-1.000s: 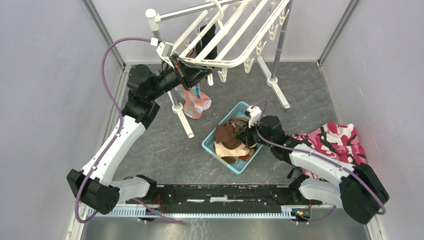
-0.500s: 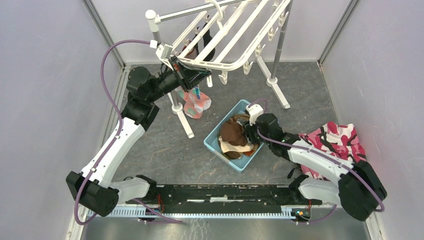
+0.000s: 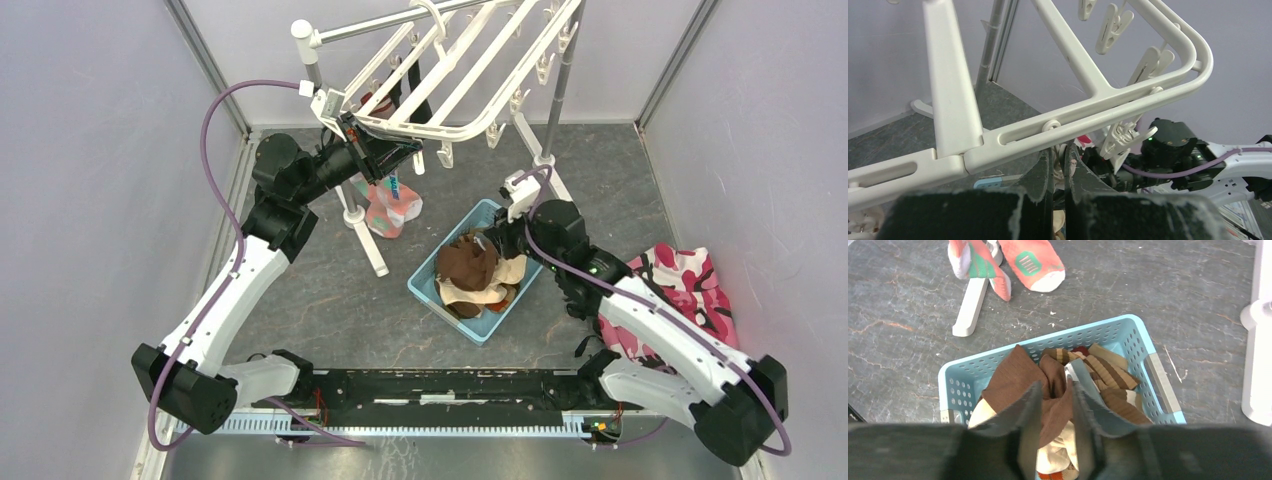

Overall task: Remove the socks clipped to the hanger
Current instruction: Place the sock in the bin.

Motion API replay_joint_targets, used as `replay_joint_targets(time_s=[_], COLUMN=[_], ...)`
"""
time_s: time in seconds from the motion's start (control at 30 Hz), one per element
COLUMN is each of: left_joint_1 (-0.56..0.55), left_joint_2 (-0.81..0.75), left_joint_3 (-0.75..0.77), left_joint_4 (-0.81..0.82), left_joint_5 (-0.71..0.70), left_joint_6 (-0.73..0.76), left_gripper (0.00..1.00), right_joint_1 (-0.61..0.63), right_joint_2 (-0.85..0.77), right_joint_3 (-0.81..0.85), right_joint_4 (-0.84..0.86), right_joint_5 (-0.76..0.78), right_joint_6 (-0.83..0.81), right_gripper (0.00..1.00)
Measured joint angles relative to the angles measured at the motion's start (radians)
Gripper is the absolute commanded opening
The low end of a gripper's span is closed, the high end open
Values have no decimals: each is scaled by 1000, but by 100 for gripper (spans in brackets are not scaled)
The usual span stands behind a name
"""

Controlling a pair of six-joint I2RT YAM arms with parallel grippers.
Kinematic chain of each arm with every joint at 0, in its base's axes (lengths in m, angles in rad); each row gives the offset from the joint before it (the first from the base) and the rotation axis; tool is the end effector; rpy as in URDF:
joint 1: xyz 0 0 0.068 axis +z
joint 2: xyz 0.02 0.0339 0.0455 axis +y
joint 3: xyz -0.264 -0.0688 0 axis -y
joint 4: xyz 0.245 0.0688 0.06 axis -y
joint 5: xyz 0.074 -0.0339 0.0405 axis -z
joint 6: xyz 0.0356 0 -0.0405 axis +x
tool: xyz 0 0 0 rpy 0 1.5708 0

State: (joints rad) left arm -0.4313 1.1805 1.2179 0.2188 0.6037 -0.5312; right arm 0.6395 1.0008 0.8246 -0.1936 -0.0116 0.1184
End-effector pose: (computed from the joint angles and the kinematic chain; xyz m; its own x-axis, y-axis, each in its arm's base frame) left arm 0.2296 -0.1279 0.4529 -0.2286 -0.3539 -0.9069 0.8435 0.3932 -0.3660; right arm 0.1855 0.1385 0.3123 -0.3595 -0.1202 -0.9254 -0.5669 0.8158 0.1143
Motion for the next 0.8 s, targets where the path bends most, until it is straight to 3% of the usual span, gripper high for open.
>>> replay_joint_targets(time_s=[0.2, 0.37, 0.47, 0.57, 0.63, 0.67, 0.8], left_joint_1=[0, 0, 0, 0, 0, 0, 0], left_joint_2=[-2, -2, -2, -2, -2, -2, -2], left_joint_3=[0, 0, 0, 0, 0, 0, 0], left_joint_4=[-1, -1, -1, -1, -1, -2, -3], left_joint_5=[0, 0, 0, 0, 0, 0, 0], left_joint_6=[0, 0, 0, 0, 0, 0, 0], left_gripper=[2, 2, 2, 2, 2, 2, 2], right_joint_1=[-51, -68, -61, -26, 9, 22, 70], right_joint_2=[194, 311, 283, 191, 119, 94, 72], right_joint_3=[-143, -300, -329, -341, -330, -316, -222], right_joint_4=[203, 371, 439, 447, 455, 458, 514], right_joint_5=[-113, -140, -120, -64, -27, -21, -18], right_joint_6=[41, 71, 71, 42, 7, -7, -91], right_gripper=[7, 11, 33, 47, 73, 95, 98])
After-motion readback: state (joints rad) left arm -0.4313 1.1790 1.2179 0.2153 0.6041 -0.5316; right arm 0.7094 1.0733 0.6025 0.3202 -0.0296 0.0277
